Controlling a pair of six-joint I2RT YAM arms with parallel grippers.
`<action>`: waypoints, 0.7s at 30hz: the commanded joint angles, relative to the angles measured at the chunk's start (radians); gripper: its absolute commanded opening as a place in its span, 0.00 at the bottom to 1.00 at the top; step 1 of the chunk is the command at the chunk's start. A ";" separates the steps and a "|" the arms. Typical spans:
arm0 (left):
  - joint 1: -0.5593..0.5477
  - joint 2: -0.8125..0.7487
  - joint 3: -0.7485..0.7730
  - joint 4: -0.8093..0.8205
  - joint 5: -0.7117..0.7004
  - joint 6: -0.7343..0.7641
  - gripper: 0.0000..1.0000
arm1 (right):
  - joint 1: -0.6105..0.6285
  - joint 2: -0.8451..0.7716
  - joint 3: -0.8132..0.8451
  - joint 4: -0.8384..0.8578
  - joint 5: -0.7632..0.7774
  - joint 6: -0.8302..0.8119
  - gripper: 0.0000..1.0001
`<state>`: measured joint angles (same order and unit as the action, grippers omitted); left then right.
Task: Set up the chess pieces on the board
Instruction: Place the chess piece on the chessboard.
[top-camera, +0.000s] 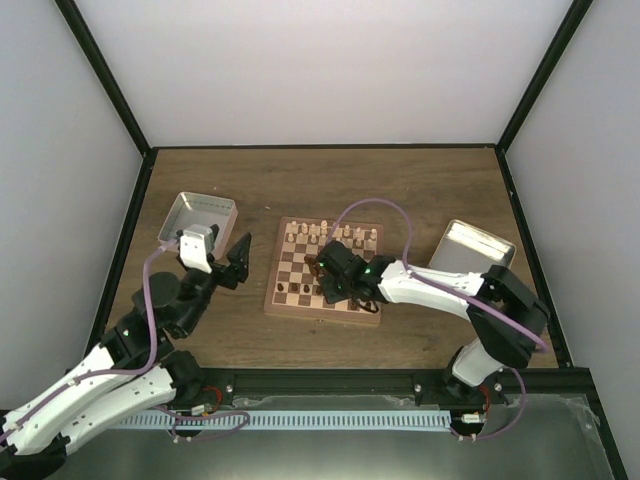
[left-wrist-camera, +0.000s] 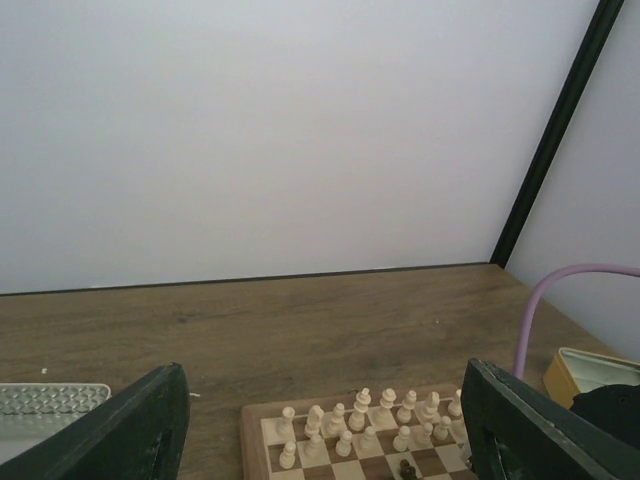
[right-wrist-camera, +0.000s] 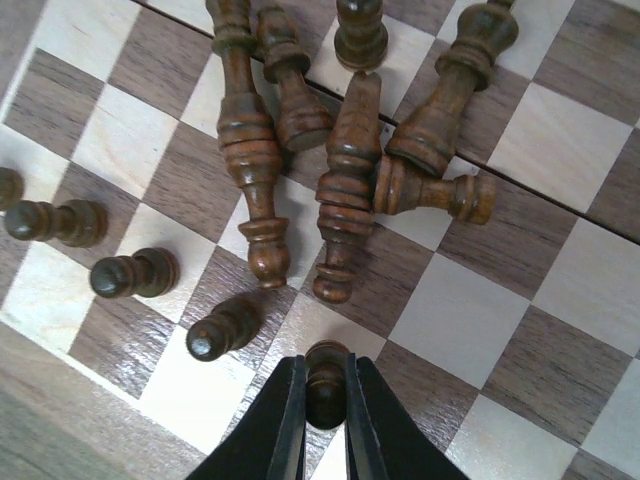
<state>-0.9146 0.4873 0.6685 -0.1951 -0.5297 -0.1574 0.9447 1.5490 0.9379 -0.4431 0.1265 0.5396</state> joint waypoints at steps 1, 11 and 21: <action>0.002 0.014 -0.007 0.012 0.014 0.002 0.76 | 0.015 0.026 0.050 -0.018 0.056 0.006 0.08; 0.001 0.039 -0.005 0.011 0.019 0.010 0.76 | 0.020 0.040 0.044 -0.003 0.013 -0.006 0.13; 0.000 0.046 -0.004 0.006 0.008 0.015 0.76 | 0.020 0.023 0.051 -0.018 -0.008 0.006 0.21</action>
<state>-0.9146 0.5331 0.6674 -0.1967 -0.5129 -0.1532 0.9562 1.5814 0.9421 -0.4480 0.1200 0.5365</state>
